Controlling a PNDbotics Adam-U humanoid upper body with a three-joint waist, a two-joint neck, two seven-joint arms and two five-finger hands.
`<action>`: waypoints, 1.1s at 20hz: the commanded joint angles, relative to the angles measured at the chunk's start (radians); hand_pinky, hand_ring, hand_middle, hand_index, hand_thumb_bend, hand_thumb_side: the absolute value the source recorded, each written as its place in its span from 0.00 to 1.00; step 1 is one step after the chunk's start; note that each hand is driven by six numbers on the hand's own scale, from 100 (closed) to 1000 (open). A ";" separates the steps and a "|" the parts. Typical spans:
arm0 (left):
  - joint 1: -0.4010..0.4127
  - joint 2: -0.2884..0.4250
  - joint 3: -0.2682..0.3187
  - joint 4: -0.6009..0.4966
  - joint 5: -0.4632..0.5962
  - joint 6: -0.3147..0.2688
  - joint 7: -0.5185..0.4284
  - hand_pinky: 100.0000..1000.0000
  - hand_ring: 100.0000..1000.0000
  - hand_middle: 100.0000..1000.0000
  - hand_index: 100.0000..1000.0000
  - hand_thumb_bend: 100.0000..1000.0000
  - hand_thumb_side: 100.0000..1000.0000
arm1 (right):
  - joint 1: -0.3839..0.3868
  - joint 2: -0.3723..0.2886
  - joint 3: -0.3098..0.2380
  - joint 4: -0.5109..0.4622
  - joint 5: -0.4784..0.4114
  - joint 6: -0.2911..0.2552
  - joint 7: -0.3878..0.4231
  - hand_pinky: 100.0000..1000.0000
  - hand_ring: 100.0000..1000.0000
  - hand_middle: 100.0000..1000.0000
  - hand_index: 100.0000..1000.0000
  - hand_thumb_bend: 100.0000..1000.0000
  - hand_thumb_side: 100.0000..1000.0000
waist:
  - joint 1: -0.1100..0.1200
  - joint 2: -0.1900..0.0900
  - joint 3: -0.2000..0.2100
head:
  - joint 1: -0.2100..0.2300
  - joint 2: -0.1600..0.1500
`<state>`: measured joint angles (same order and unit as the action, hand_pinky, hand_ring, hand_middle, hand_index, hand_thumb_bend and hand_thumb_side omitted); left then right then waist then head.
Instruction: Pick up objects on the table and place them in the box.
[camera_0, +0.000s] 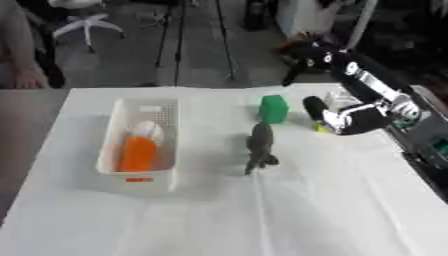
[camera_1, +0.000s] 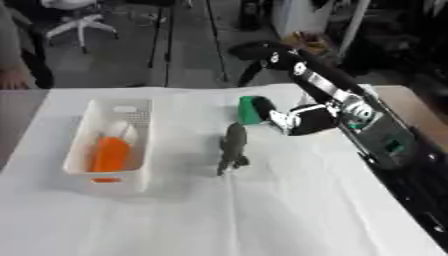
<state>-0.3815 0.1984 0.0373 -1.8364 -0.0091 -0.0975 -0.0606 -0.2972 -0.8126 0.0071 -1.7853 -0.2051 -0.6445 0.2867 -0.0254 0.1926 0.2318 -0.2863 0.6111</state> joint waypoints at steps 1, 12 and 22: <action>-0.014 0.024 0.011 -0.006 -0.003 -0.003 0.016 0.53 0.67 0.87 0.93 0.40 0.92 | 0.036 -0.046 -0.066 -0.058 -0.104 0.035 0.043 0.60 0.58 0.86 0.94 0.07 0.35 | 0.018 0.004 -0.008 | 0.025 0.008; -0.006 0.024 0.014 0.000 -0.002 -0.008 0.021 0.52 0.67 0.87 0.93 0.39 0.92 | 0.143 -0.007 -0.133 -0.101 -0.104 0.067 0.077 0.59 0.57 0.85 0.92 0.04 0.39 | 0.039 0.023 -0.036 | 0.057 0.017; -0.003 0.019 0.019 0.000 -0.004 -0.009 0.025 0.52 0.67 0.87 0.93 0.39 0.92 | 0.212 0.062 -0.162 -0.109 -0.039 0.093 0.071 0.58 0.56 0.87 0.94 0.06 0.38 | 0.052 0.041 -0.052 | 0.074 0.026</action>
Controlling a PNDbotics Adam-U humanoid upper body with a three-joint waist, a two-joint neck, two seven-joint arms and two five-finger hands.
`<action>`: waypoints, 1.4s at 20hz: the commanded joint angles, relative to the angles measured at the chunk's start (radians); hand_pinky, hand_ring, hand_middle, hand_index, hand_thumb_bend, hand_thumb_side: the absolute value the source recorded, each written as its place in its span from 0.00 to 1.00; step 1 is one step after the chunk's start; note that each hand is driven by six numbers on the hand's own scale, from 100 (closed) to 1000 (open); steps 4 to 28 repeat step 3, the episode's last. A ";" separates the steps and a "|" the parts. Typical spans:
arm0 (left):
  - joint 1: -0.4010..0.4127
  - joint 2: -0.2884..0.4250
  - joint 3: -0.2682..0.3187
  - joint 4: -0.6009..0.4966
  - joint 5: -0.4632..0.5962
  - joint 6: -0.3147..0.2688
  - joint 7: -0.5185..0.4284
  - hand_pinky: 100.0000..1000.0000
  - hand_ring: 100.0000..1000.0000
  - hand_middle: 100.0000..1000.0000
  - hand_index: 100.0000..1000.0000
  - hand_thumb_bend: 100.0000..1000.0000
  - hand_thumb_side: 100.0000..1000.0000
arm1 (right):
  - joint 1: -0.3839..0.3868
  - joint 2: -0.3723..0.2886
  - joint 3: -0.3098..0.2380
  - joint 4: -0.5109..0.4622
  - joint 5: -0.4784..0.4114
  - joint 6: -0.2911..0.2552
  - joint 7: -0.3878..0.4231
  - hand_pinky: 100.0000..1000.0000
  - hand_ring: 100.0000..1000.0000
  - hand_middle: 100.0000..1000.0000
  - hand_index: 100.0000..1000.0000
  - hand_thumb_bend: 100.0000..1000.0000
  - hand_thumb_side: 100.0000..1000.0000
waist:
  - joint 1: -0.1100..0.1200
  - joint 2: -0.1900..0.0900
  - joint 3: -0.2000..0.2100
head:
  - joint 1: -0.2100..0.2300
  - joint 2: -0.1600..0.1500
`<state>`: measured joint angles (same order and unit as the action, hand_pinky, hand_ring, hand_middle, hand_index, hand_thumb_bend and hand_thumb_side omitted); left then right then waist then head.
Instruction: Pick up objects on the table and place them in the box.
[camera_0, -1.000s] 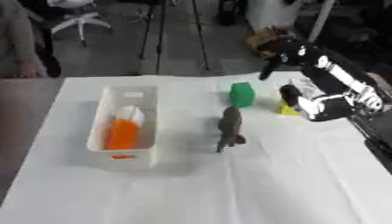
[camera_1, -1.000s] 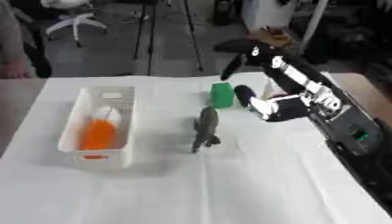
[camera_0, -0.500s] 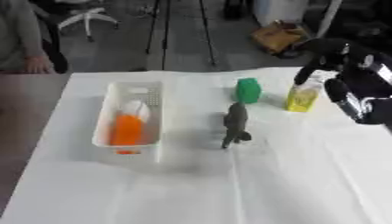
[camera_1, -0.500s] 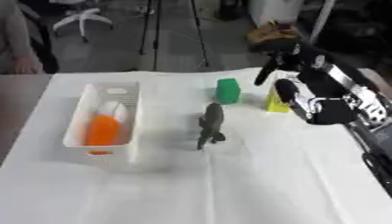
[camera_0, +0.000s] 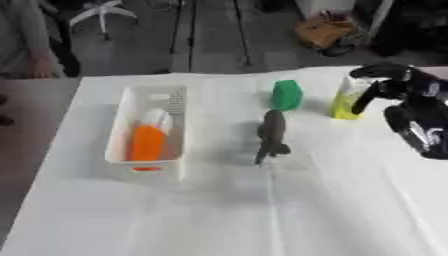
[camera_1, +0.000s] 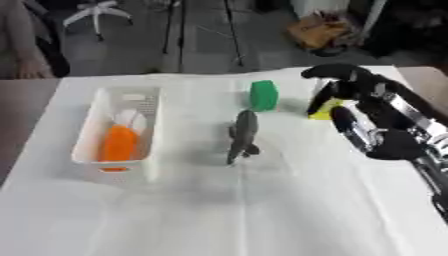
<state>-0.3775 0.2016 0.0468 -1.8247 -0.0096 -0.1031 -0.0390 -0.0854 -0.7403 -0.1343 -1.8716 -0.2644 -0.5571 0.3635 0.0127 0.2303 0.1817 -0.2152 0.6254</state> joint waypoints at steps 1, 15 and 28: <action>-0.007 0.016 0.009 -0.012 -0.004 -0.004 0.003 0.52 0.67 0.86 0.93 0.39 0.92 | 0.001 -0.008 -0.022 -0.024 0.026 0.006 -0.008 0.59 0.57 0.87 0.93 0.06 0.38 | 0.014 0.004 -0.002 | 0.003 0.012; -0.006 0.015 0.009 -0.011 -0.004 -0.003 0.003 0.52 0.67 0.86 0.93 0.39 0.92 | 0.002 -0.004 -0.026 -0.025 0.041 0.005 -0.016 0.59 0.58 0.87 0.93 0.07 0.37 | 0.015 0.005 -0.001 | 0.002 0.013; -0.006 0.015 0.009 -0.011 -0.004 -0.003 0.003 0.52 0.67 0.86 0.93 0.39 0.92 | 0.002 -0.004 -0.026 -0.025 0.041 0.005 -0.016 0.59 0.58 0.87 0.93 0.07 0.37 | 0.015 0.005 -0.001 | 0.002 0.013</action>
